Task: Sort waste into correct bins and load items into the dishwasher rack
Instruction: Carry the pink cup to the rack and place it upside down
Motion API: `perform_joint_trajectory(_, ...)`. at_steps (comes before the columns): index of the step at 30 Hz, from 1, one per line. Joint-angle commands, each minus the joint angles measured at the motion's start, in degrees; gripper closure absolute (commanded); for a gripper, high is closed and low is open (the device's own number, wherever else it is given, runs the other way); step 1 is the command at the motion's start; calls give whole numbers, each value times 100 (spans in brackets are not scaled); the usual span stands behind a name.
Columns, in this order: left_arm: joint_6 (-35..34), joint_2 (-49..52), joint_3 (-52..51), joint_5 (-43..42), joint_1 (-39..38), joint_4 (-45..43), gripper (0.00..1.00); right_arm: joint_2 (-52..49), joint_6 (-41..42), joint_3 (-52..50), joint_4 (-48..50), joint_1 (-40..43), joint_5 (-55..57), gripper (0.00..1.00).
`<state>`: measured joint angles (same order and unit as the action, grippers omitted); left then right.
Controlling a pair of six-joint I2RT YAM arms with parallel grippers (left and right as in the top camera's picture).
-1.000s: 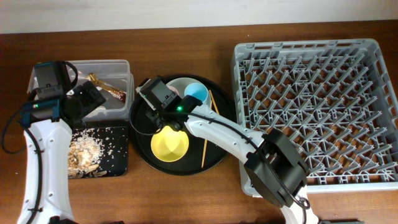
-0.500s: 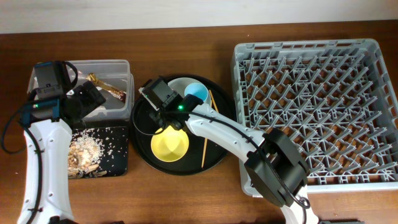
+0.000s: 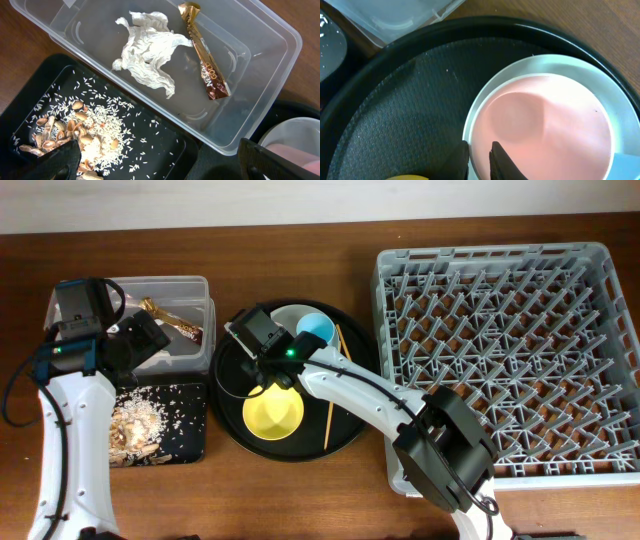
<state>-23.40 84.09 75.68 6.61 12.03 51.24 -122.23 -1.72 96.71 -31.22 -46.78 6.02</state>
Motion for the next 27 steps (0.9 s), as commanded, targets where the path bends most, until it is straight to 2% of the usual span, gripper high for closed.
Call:
perform_joint_trajectory(1,72,-87,87,-17,13,7,1,-103,20,59,-37,37,70,83)
perform_joint_trajectory(2,72,-87,87,-17,13,7,1,-103,20,59,-37,37,70,89)
perform_joint_trajectory(5,72,-87,87,-17,13,7,1,-79,20,74,-4,37,70,96)
perform_joint_trajectory(9,72,-87,87,-17,13,7,1,249,17,155,-9,37,-4,96)
perform_joint_trajectory(14,72,-87,87,-17,13,7,1,1176,20,297,-98,214,-922,96)
perform_joint_trajectory(16,72,-87,87,-17,13,7,1,1648,24,297,-278,669,-1812,96)
perform_joint_trajectory(19,72,-87,87,-17,13,7,1,2006,66,297,-667,2162,-4194,96)
perform_joint_trajectory(23,72,-87,87,-17,13,7,1,1657,59,293,-599,4107,-7204,96)
perform_joint_trajectory(27,72,-87,87,-17,13,7,1,861,-2,293,-313,5132,-8797,96)
